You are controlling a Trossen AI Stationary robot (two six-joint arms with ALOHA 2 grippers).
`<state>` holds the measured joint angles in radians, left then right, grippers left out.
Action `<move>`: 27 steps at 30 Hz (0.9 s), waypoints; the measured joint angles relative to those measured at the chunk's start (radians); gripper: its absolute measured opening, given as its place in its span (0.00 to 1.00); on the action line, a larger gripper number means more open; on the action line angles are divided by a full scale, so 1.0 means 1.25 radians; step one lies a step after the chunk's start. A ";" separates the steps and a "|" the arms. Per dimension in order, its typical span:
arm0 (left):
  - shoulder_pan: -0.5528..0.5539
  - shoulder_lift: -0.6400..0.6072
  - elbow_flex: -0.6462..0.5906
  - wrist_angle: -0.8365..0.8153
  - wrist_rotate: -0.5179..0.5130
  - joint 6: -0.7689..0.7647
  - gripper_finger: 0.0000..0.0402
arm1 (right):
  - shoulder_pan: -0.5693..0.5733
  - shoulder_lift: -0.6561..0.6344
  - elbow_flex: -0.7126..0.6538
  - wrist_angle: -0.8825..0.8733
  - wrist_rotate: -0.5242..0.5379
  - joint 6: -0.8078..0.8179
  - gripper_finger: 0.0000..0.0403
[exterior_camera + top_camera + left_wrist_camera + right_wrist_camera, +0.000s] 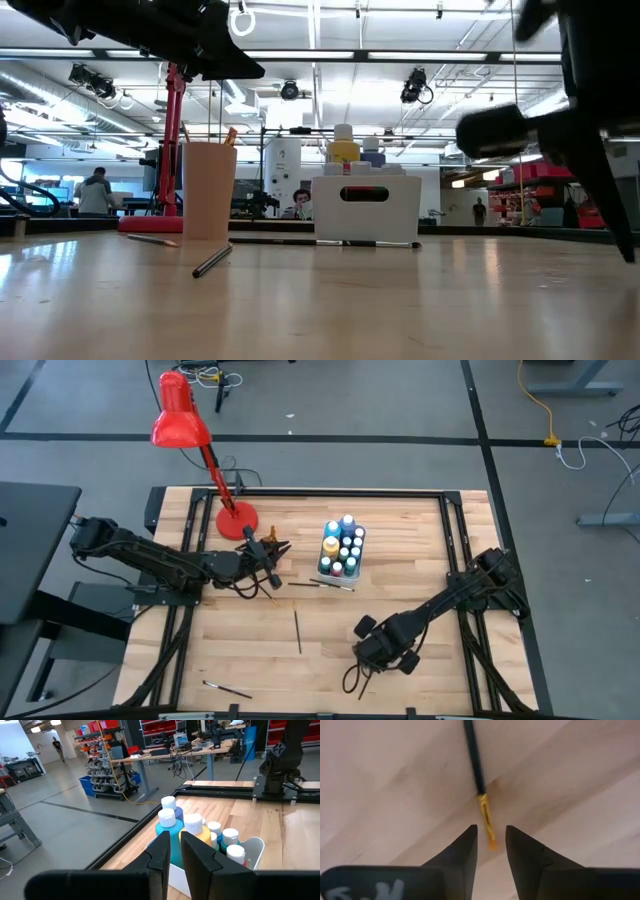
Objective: Pick & Place Paint Supplies
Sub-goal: Put the yellow paint brush into the orange cup
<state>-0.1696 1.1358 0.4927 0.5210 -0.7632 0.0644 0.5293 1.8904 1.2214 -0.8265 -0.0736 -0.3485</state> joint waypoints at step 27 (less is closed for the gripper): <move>0.000 0.000 0.000 0.003 0.001 -0.019 0.14 | 0.009 -0.011 0.022 -0.023 0.177 -0.363 0.01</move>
<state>-0.1696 1.1358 0.4927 0.5247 -0.7624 0.0408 0.5404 1.8761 1.2486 -0.8554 0.1478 -0.8019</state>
